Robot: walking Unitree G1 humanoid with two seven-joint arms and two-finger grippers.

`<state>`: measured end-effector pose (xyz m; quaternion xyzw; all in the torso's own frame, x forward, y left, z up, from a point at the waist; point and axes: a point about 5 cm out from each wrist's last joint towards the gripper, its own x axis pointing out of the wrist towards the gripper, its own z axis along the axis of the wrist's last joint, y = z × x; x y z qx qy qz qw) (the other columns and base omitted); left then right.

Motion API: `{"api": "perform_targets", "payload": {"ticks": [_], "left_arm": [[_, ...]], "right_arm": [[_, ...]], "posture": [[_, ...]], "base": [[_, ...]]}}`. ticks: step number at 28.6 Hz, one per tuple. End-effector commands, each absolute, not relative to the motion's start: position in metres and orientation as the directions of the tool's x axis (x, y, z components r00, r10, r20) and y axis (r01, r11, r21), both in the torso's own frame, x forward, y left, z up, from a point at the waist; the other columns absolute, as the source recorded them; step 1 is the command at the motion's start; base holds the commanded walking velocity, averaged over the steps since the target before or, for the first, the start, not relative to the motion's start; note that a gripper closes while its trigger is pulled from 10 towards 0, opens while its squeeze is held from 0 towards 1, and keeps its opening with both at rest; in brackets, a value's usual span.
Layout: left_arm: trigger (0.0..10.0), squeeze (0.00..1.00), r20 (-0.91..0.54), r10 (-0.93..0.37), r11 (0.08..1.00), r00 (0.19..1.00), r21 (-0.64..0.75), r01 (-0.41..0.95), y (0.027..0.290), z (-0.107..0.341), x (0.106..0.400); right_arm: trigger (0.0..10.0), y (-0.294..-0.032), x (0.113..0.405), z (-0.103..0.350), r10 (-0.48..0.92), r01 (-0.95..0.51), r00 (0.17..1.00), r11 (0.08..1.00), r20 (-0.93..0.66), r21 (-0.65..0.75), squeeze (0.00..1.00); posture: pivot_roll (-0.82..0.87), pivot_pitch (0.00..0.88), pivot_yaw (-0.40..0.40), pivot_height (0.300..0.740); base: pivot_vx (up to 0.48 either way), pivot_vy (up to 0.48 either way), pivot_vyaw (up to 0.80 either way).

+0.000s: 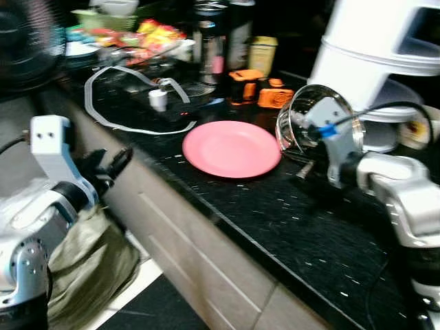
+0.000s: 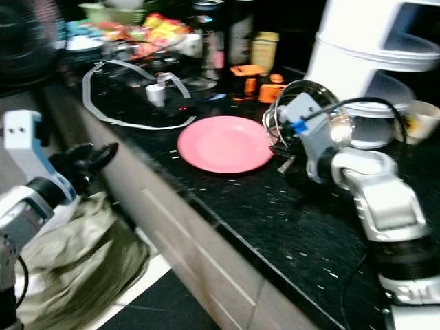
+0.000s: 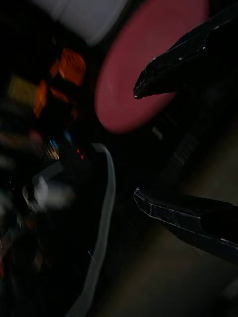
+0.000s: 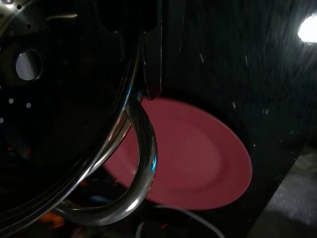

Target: Kitchen organization

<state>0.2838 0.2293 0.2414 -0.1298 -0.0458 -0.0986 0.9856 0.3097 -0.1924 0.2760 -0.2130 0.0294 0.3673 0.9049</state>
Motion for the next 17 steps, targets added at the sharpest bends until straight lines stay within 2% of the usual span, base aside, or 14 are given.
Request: {"api": "perform_targets", "payload": {"ticks": [1, 2, 4, 8, 9, 10, 11, 13, 17], "left_arm": [[10.0, 0.0, 0.127, -0.169, 0.938, 0.977, -0.285, 0.199, 0.231, 0.242, 0.285], [10.0, 0.0, 0.127, -0.169, 0.938, 0.977, -0.285, 0.199, 0.231, 0.242, 0.285], [10.0, 0.0, 0.147, -0.123, 0.925, 0.982, -0.342, 0.167, 0.239, 0.245, 0.286], [10.0, 0.0, 0.138, -0.044, 0.905, 0.99, -0.413, 0.098, 0.249, 0.244, 0.288], [10.0, 0.0, 0.128, -0.013, 0.896, 0.992, -0.44, 0.069, 0.252, 0.243, 0.288], [10.0, 0.0, 0.121, 0.007, 0.888, 0.993, -0.457, 0.049, 0.254, 0.242, 0.289], [10.0, 0.0, 0.109, 0.028, 0.878, 0.994, -0.478, 0.028, 0.256, 0.24, 0.289], [10.0, 0.0, 0.064, 0.092, 0.834, 0.994, -0.55, -0.041, 0.261, 0.233, 0.289], [10.0, 0.0, 0.017, 0.123, 0.792, 0.992, -0.604, -0.088, 0.265, 0.225, 0.29]], "right_arm": [[0.0, -0.19, 0.3, 0.285, 0.704, -0.703, 0.689, 0.591, -0.173, -0.395, 0.0], [0.0, -0.19, 0.3, 0.285, 0.704, -0.703, 0.689, 0.591, -0.173, -0.395, 0.0], [0.0, -0.186, 0.287, 0.28, 0.77, -0.771, 0.604, 0.498, -0.207, -0.397, 0.0], [0.0, -0.184, 0.28, 0.277, 0.796, -0.803, 0.558, 0.447, -0.235, -0.394, 0.0], [5.4, -0.183, 0.278, 0.277, 0.806, -0.813, 0.542, 0.432, -0.238, -0.391, 0.0], [5.4, -0.183, 0.276, 0.277, 0.814, -0.82, 0.53, 0.42, -0.239, -0.388, 0.0], [10.0, -0.183, 0.273, 0.276, 0.823, -0.83, 0.513, 0.403, -0.243, -0.385, 0.0], [10.0, -0.181, 0.269, 0.274, 0.838, -0.85, 0.48, 0.37, -0.261, -0.375, 0.0], [10.0, -0.18, 0.268, 0.272, 0.84, -0.855, 0.471, 0.36, -0.269, -0.373, 0.0]], "posture": [[0.02, 0.0, -0.04, 0.74], [0.02, 0.0, -0.04, 0.74], [0.03, 0.0, -0.039, 0.74], [0.03, 0.0, -0.039, 0.74], [0.03, 0.0, -0.04, 0.74], [0.03, 0.0, -0.04, 0.74], [0.03, 0.0, -0.04, 0.74], [0.03, 0.0, -0.04, 0.74], [0.03, 0.0, -0.045, 0.74]], "base": [[0.0, 0.0, -0.7], [0.0, 0.0, -0.7], [0.0, 0.0, -0.69], [0.0, 0.0, -0.69], [0.0, 0.0, 0.0], [0.0, 0.0, 0.0], [0.0, 0.0, 0.0], [0.0, 0.0, 0.0], [0.0, 0.0, 0.0]]}}
